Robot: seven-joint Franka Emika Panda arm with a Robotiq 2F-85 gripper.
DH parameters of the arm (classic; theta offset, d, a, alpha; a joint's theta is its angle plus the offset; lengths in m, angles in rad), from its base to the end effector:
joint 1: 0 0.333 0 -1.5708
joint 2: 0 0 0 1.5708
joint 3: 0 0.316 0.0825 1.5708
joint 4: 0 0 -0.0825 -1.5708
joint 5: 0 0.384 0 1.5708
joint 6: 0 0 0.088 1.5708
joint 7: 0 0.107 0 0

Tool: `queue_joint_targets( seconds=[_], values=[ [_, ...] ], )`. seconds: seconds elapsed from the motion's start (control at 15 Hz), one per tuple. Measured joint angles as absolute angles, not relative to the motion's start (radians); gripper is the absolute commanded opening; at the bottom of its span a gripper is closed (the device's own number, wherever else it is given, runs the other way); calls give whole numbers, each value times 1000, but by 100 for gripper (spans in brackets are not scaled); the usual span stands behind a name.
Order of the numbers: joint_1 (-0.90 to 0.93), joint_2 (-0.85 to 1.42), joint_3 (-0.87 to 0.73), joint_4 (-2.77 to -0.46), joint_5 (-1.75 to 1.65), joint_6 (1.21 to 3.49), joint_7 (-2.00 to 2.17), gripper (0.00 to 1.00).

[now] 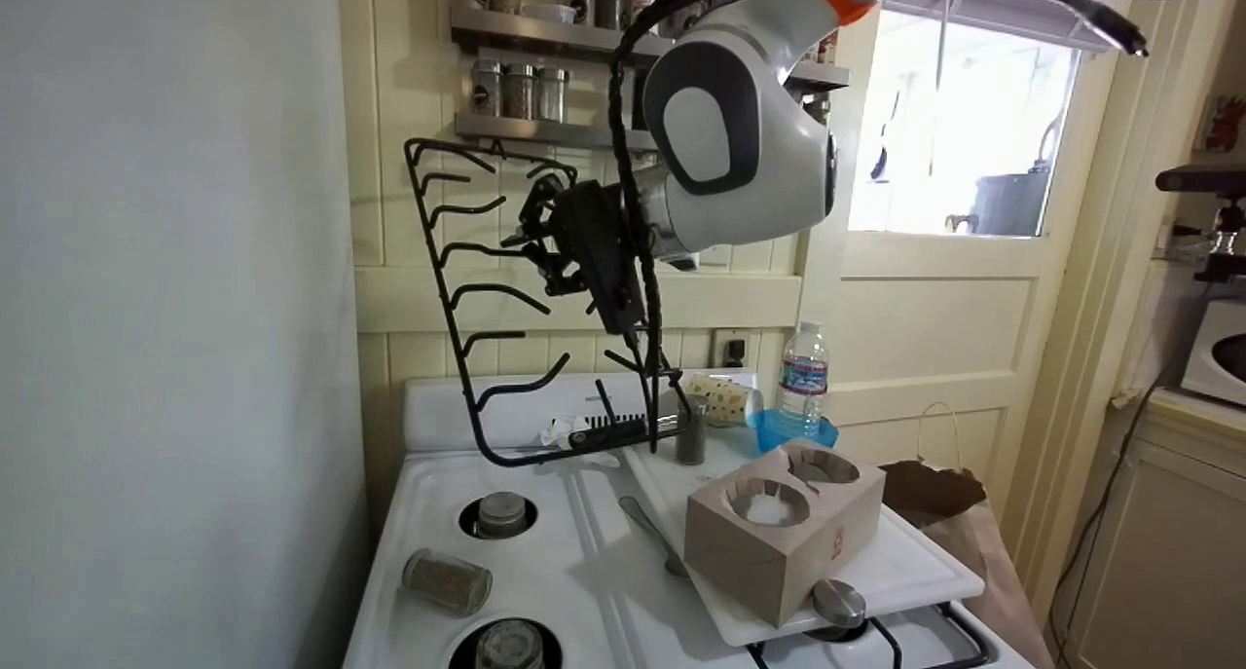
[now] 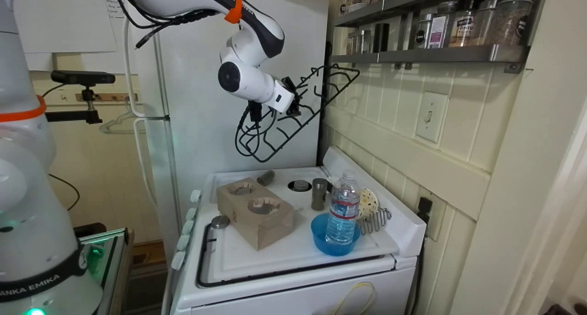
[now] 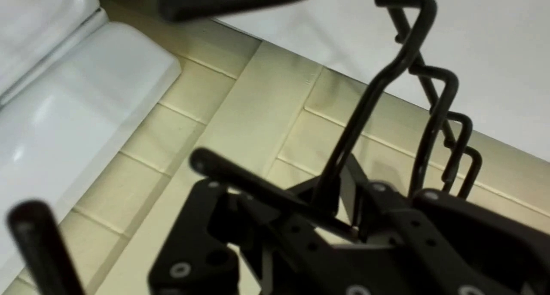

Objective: Move the gas stove plate forward

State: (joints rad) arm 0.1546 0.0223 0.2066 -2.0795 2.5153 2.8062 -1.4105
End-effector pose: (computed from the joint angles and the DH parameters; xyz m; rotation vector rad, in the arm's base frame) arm 0.5291 0.1694 0.4246 -1.8408 0.5937 -0.9638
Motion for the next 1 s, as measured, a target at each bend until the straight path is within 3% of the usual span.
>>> queue_joint_targets(
  seconds=[0.53,1.0],
  values=[
    [198,152,187,-1946,2514,2923,-1409,2],
    [399,290,-74,-1754,2510,3021,-1422,2]
  ],
)
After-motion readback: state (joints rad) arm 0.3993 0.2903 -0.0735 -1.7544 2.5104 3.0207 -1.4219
